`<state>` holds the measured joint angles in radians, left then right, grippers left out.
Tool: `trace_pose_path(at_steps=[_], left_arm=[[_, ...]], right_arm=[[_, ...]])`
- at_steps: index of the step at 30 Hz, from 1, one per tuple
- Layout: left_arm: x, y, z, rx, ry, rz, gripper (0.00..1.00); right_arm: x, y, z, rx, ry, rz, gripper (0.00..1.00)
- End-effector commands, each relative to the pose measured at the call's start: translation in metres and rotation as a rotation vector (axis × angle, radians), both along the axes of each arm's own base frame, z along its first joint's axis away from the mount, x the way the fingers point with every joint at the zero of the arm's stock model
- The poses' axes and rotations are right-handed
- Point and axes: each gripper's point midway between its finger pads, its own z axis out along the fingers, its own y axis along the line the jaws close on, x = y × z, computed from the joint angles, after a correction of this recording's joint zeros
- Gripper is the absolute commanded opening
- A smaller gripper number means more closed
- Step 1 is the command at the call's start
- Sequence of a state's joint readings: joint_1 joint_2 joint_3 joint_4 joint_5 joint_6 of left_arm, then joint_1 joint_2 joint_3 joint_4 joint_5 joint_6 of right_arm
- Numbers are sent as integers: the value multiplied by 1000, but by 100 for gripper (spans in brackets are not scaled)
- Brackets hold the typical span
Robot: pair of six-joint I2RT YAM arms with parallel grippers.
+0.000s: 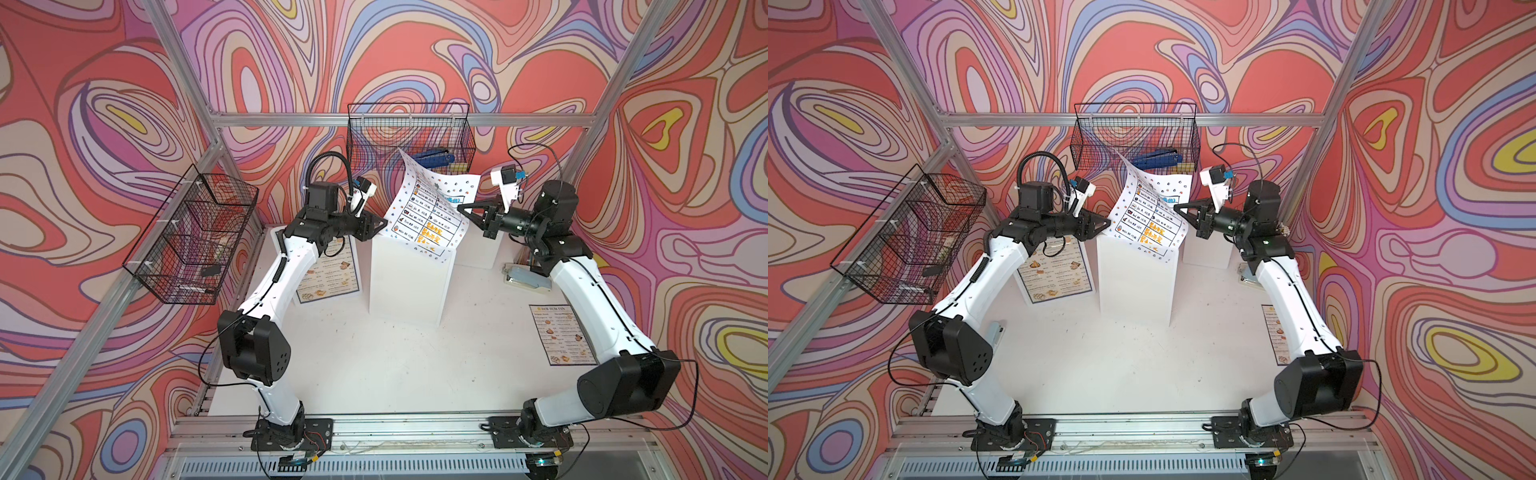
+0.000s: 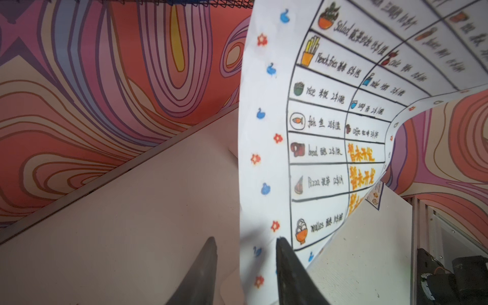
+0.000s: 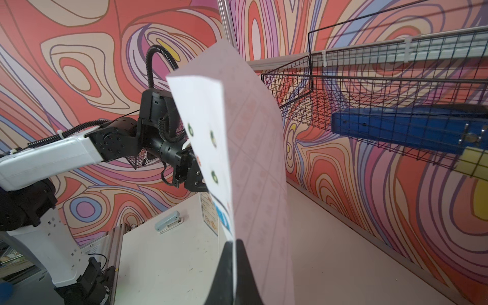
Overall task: Insert the menus into the narrow rack
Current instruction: Insert the menu into the narrow rack.
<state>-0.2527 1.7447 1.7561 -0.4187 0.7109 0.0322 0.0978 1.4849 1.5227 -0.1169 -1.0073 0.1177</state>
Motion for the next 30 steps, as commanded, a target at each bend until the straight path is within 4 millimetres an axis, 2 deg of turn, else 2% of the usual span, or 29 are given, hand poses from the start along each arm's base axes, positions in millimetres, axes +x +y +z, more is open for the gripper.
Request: trace_pose_path(at_steps=[1, 3, 6, 11, 12, 13, 14, 15, 19, 27, 30], left_arm=[[-6, -1, 20, -30, -42, -39, 22], [-8, -1, 19, -29, -38, -44, 13], [-11, -3, 16, -35, -29, -62, 7], [-11, -3, 15, -36, -16, -65, 6], [-12, -4, 16, -40, -13, -71, 8], [-13, -5, 16, -45, -9, -82, 15], [-14, -5, 16, -49, -7, -90, 30], [-14, -6, 16, -50, -4, -86, 35], [-12, -6, 15, -51, 0, -86, 39], [-14, -7, 15, -54, -4, -98, 3], [-15, -6, 11, -49, 4, -90, 0]], right_arm=[[-8, 0, 6, 6, -23, 10, 0], [-6, 0, 5, 6, -20, 7, 0], [-6, 0, 5, 11, -21, 8, 0], [-9, 0, 7, 12, -25, 9, 0], [-10, 0, 7, 13, -27, 8, 0], [-10, 0, 8, 14, -29, 8, 0], [-10, 0, 8, 14, -29, 7, 0], [-10, 0, 8, 15, -30, 7, 0], [-11, -1, 10, 18, -34, 7, 0], [-12, -1, 11, 22, -39, 6, 0], [-12, -1, 12, 24, -42, 3, 0]])
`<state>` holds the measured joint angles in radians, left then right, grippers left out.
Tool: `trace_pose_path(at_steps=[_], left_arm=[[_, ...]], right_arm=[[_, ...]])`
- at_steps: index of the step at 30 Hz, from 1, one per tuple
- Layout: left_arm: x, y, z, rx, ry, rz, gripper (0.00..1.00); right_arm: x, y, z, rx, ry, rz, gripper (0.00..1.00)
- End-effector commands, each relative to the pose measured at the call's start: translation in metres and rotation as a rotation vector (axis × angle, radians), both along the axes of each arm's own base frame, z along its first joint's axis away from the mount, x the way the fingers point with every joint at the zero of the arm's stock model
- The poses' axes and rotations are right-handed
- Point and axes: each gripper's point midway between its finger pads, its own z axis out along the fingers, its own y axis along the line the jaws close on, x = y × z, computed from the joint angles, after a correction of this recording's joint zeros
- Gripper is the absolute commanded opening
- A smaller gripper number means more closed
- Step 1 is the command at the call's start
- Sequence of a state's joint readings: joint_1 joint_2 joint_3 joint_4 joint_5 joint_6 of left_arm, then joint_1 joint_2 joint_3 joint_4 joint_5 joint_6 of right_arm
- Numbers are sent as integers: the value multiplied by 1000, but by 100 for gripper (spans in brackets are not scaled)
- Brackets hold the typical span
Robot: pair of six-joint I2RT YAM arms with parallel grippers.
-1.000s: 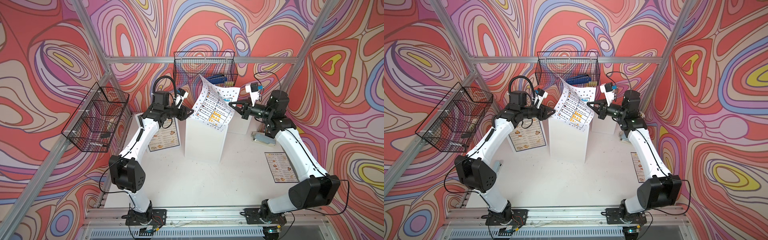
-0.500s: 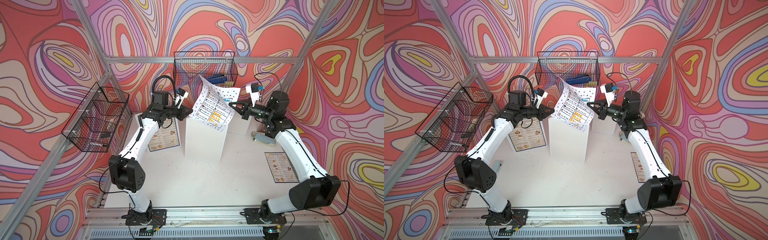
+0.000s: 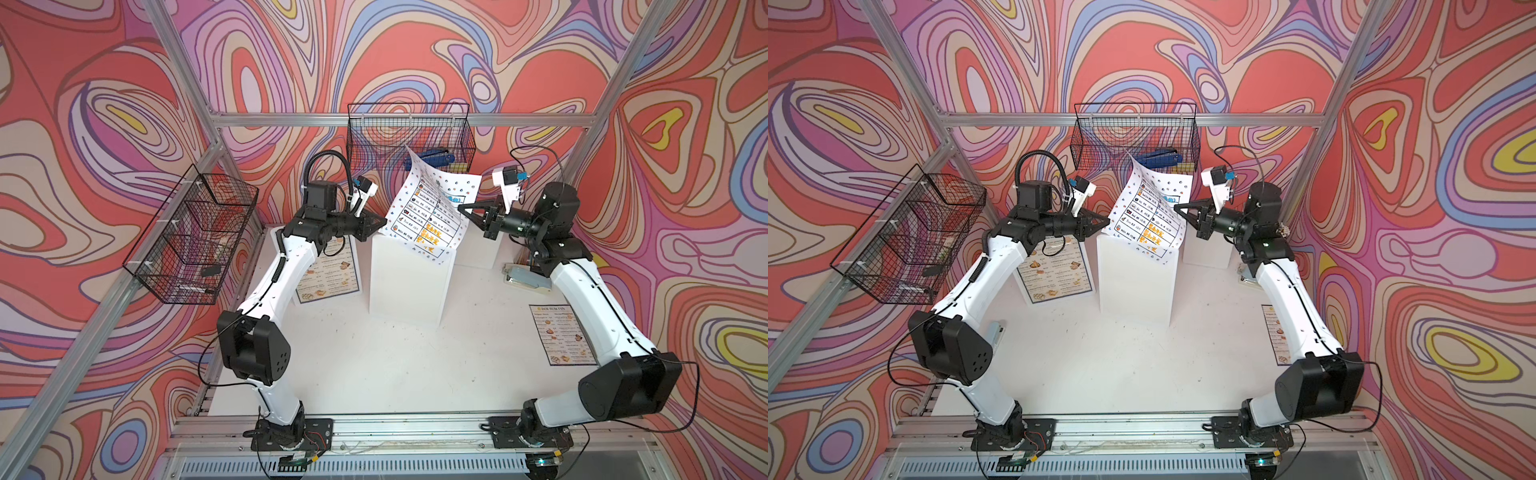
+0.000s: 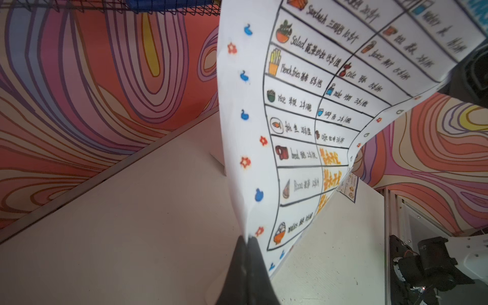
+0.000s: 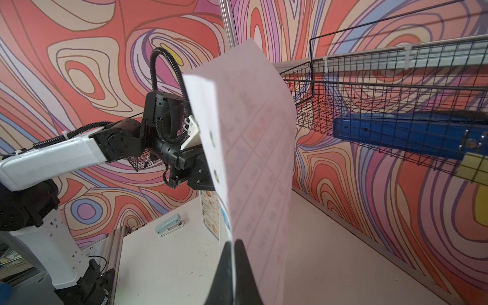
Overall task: Insert the menus into the narrow rack
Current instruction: Insert the menu into the narrow rack.
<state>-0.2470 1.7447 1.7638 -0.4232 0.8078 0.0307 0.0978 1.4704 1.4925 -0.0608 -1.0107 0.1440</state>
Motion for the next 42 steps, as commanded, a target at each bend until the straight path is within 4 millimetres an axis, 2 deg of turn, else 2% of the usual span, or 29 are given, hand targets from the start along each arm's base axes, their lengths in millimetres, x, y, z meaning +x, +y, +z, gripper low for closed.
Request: trace_pose_path(at_steps=[1, 14, 27, 31, 37, 42], left_arm=[[-4, 2, 2, 0, -6, -9, 0], [-22, 4, -4, -17, -9, -23, 0], [-28, 15, 20, -23, -91, 50, 0], [-30, 17, 27, -31, -119, 67, 0], [-28, 16, 23, -26, -111, 63, 0], [-22, 15, 14, -14, -94, 60, 0]], right_arm=[[-9, -1, 9, 11, -24, 2, 0], [-9, 0, 7, 37, -9, 13, 0], [15, -2, 10, 61, -6, -33, 0], [26, -1, 5, 74, 6, -33, 0], [35, 1, 1, 89, 21, -16, 0], [33, 2, 4, 77, 22, -6, 0]])
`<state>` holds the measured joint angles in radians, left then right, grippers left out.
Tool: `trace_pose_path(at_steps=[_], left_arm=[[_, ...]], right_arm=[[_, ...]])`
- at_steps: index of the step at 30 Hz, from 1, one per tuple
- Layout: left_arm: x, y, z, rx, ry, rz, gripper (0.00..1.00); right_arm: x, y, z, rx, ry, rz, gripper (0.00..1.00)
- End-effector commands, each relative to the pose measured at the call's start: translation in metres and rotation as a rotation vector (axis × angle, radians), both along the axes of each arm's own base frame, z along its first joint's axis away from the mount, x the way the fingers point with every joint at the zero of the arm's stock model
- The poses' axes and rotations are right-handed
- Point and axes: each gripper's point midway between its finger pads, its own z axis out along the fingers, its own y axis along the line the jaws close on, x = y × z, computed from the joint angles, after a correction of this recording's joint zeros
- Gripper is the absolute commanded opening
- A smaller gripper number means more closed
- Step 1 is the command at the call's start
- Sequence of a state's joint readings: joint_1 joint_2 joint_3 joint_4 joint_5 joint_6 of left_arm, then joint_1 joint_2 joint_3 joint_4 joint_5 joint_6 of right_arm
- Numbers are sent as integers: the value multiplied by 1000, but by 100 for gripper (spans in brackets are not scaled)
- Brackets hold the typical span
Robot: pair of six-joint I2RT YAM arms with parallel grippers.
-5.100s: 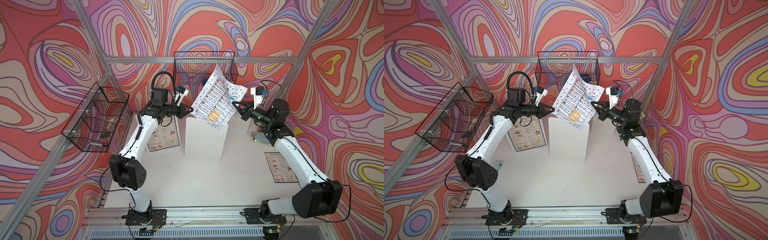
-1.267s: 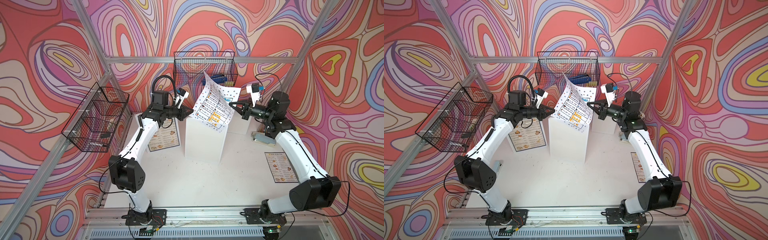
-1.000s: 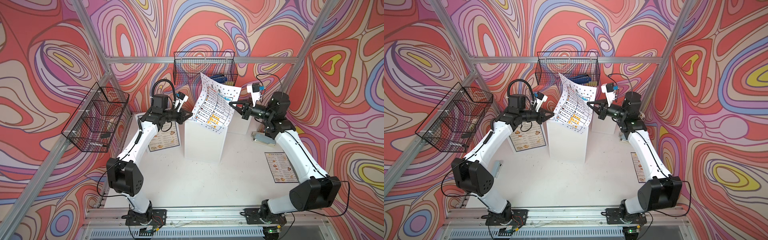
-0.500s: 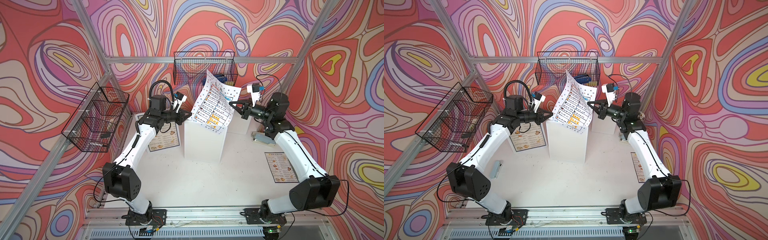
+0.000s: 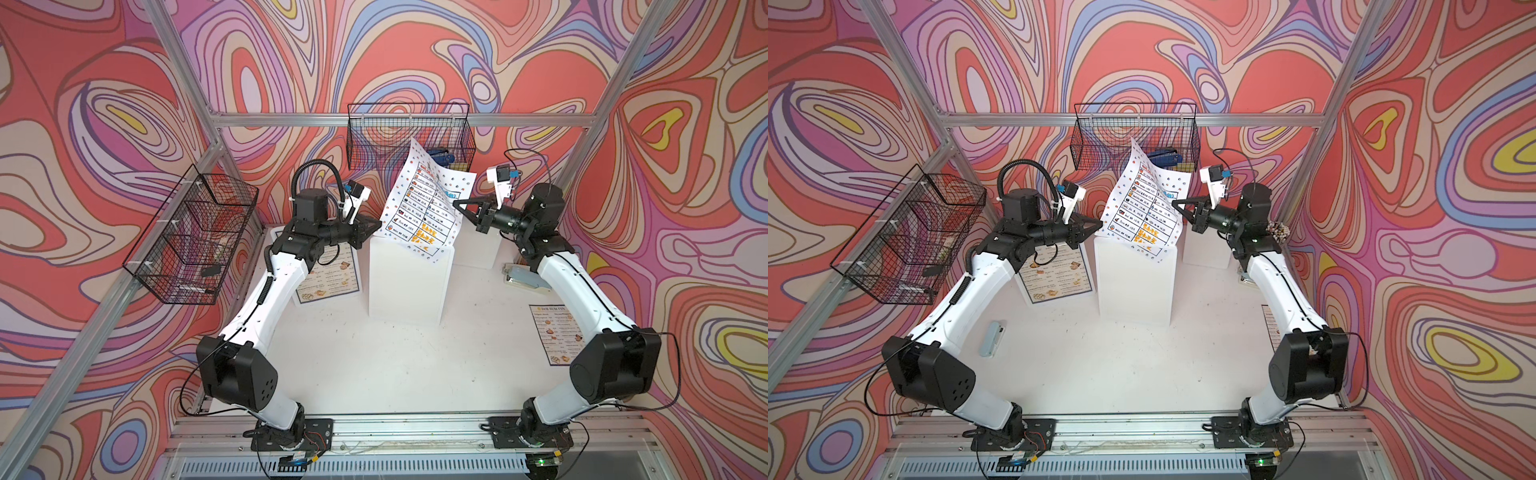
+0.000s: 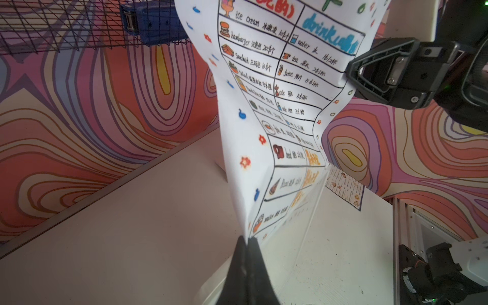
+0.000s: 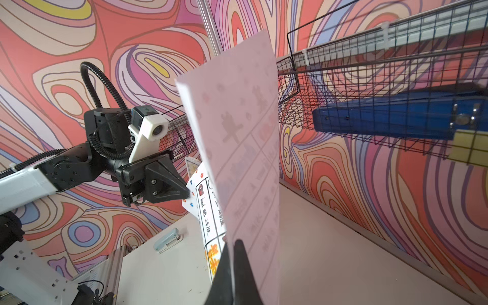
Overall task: Insert the menus into the narrow rack
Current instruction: Insert the menu into the narrow rack.
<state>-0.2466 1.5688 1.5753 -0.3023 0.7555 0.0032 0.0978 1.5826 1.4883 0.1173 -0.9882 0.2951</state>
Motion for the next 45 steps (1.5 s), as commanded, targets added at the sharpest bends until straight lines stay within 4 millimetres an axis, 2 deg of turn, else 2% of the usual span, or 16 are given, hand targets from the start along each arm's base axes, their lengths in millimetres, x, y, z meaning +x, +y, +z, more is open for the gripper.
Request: trace_pose_path(at_steps=[1, 8, 12, 18, 26, 35, 43, 44, 45], left_arm=[[7, 1, -5, 4, -5, 3, 0], [6, 8, -19, 12, 20, 23, 0], [7, 9, -17, -32, 2, 3, 0], [2, 9, -19, -35, 3, -8, 0], [-2, 6, -9, -70, -1, -32, 0], [-3, 5, -26, -81, 24, -34, 0], [-13, 11, -29, -71, 1, -5, 0], [-13, 12, -31, -68, 4, -2, 5], [-13, 12, -33, -63, 11, 4, 18]], right_arm=[[-6, 0, 23, -2, -56, 11, 0], [-6, 0, 36, 19, -57, 4, 0], [-7, 1, 40, 35, -59, 19, 0], [-8, 3, 39, 49, -57, 47, 0], [0, 4, 35, 59, -45, 54, 0], [-1, 6, 41, 70, -55, 76, 0], [-3, 7, 43, 75, -58, 90, 0], [-2, 7, 43, 76, -57, 92, 0], [-2, 7, 43, 76, -56, 93, 0]])
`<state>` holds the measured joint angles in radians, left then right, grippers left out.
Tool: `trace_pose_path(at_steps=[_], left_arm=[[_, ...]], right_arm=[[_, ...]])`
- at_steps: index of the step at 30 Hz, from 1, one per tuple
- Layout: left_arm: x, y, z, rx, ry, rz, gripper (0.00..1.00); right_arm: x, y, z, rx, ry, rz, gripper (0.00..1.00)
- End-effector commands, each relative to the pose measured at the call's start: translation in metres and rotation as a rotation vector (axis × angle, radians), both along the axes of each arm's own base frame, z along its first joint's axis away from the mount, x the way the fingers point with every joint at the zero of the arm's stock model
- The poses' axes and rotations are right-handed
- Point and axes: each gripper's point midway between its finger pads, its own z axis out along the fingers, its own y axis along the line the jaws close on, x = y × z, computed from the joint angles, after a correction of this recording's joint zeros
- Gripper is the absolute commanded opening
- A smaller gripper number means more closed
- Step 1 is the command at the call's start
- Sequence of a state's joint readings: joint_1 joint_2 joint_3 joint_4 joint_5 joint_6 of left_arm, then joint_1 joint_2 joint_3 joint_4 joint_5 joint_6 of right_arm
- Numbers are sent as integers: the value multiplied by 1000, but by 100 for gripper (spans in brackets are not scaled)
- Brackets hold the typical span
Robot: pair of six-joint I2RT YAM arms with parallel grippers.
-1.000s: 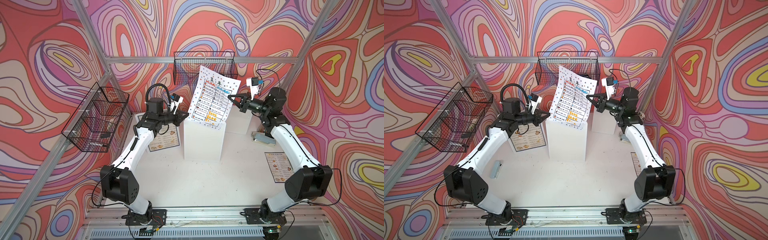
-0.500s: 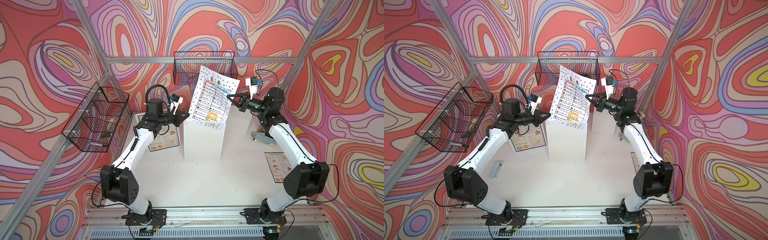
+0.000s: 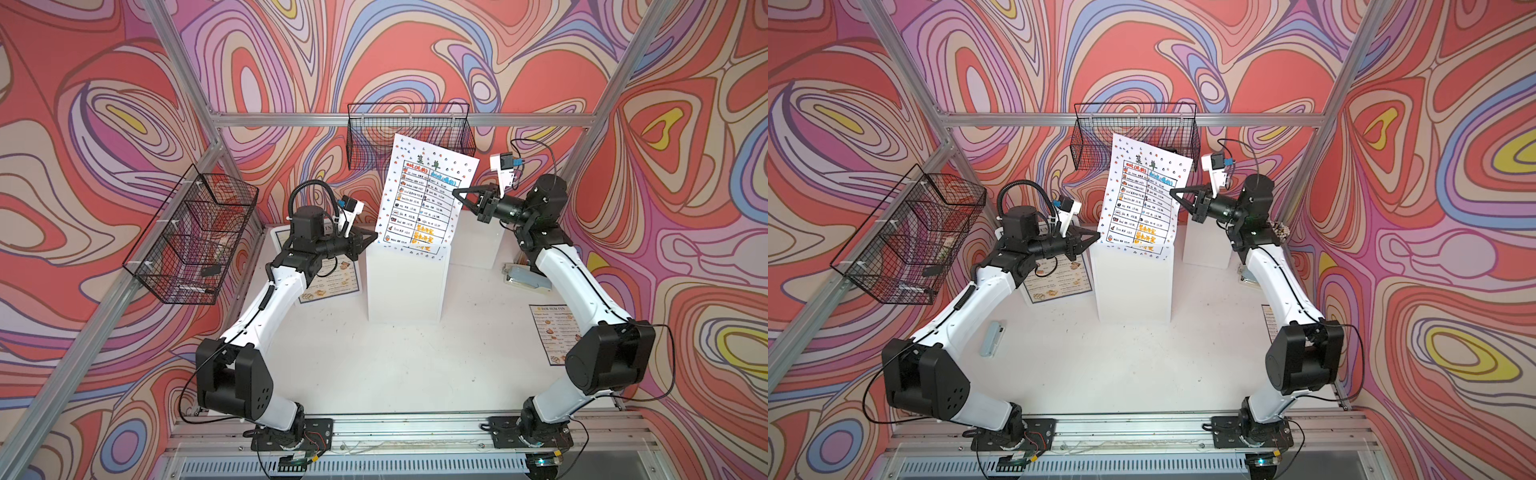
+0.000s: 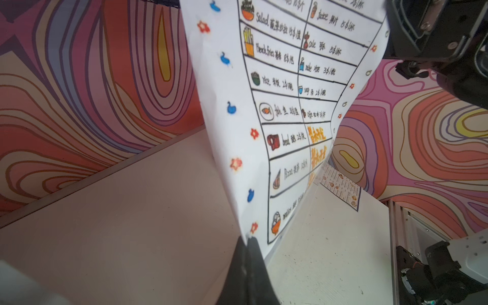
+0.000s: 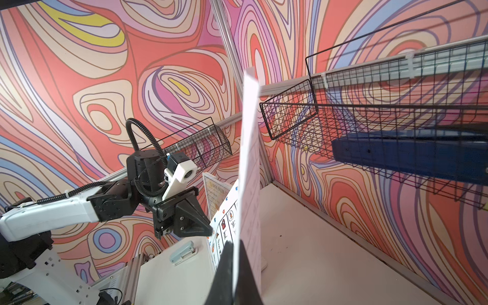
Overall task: Insert the menus into the narrow rack
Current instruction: Insert the menu into the narrow rack.
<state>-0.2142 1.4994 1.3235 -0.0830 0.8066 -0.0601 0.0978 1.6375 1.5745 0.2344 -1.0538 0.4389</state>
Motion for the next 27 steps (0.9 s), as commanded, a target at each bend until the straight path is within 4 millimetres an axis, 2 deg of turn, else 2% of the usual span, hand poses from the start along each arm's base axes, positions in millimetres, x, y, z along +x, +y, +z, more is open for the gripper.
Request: trace_pose_path(at_steps=[1, 6, 7, 10, 12, 17, 23, 27], left_arm=[[-3, 3, 2, 2, -5, 12, 36], [-7, 7, 7, 14, -24, 30, 61], [-7, 9, 9, 17, -33, 45, 64], [-8, 12, 14, 19, -47, 62, 65], [-9, 11, 16, 14, -51, 54, 61], [-2, 7, 16, 11, -34, 33, 43], [9, 1, 24, -6, -29, 8, 40], [13, -3, 27, -16, -23, -14, 27]], right_arm=[[-4, 2, 11, 6, -34, 28, 0], [-8, 9, 5, -7, -24, 79, 0], [-8, 11, 4, -10, -20, 84, 0], [-8, 15, 0, -20, -8, 106, 0], [-10, 20, -2, -25, -2, 125, 0], [-16, 27, 0, -35, -3, 151, 0], [-18, 26, 0, -45, -10, 142, 0], [-14, 27, -5, -48, 0, 139, 0]])
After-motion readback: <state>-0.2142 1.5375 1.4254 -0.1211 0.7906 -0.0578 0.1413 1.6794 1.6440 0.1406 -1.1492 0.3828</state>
